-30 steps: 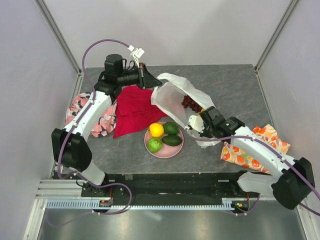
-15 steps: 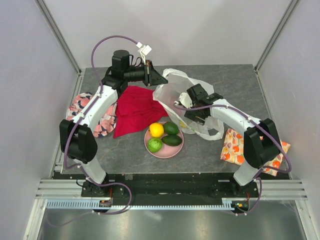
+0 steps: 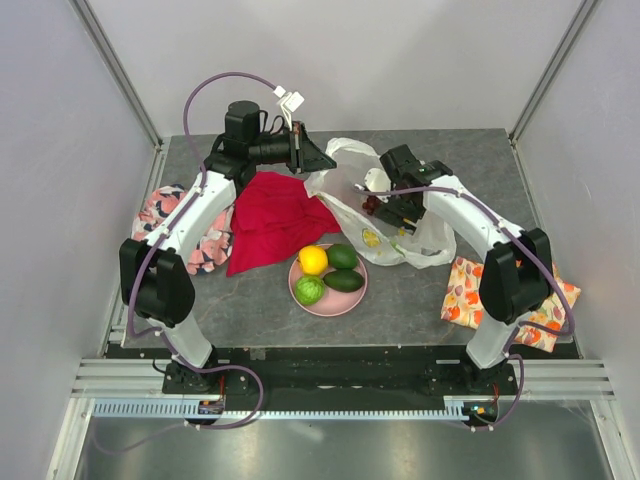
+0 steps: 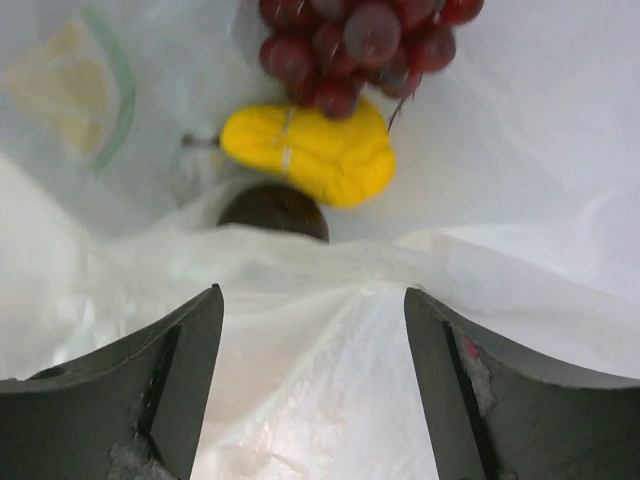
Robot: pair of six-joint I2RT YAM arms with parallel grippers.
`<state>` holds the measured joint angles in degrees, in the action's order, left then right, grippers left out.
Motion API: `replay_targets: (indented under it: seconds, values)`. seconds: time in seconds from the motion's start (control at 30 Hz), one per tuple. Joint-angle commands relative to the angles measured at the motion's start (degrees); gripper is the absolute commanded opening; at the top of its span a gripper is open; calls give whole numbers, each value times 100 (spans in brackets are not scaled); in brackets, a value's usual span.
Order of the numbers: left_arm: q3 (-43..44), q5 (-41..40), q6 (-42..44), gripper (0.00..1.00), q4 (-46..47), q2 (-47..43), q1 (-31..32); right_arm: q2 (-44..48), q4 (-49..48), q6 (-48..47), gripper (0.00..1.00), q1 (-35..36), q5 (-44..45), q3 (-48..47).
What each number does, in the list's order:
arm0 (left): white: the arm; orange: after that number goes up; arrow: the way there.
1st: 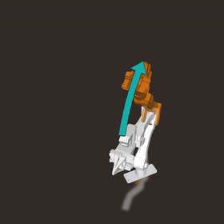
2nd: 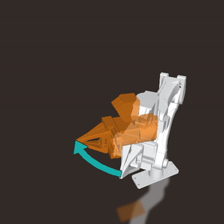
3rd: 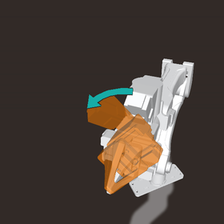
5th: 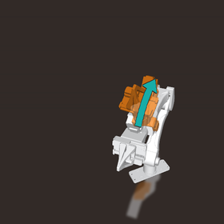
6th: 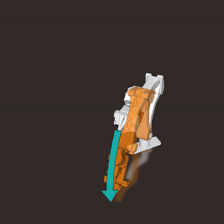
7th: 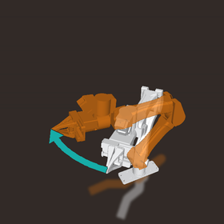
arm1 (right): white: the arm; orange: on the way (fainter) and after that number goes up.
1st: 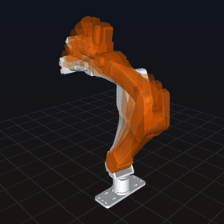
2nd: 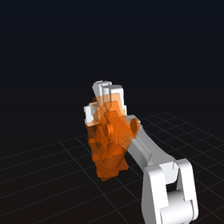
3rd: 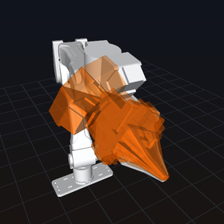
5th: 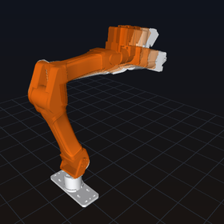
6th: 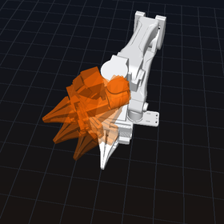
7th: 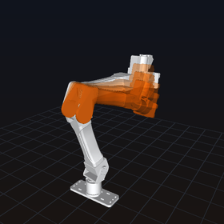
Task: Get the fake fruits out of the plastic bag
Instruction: Take out the fake fruit from the plastic bag.
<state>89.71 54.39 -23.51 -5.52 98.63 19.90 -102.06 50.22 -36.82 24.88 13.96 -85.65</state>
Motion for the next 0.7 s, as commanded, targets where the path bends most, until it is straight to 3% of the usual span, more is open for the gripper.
replay_targets:
  seconds: [0.0,0.1,0.27,0.43,0.67]
  values:
    - [2,72,57,2,113,-204,31,686,1305,-492,82,8,-102,-461]
    - [29,54,83,2,104,-151,49,828,1544,-459,82,60,-1208,-899]
    - [169,28,83,2,104,-46,128,118,1054,60,58,201,-1843,-1068]
    - [187,-7,171,2,16,-54,181,-611,402,175,42,219,-1695,-1086]
    - [178,-113,347,2,-107,-72,190,-930,-178,332,39,52,-922,-858]
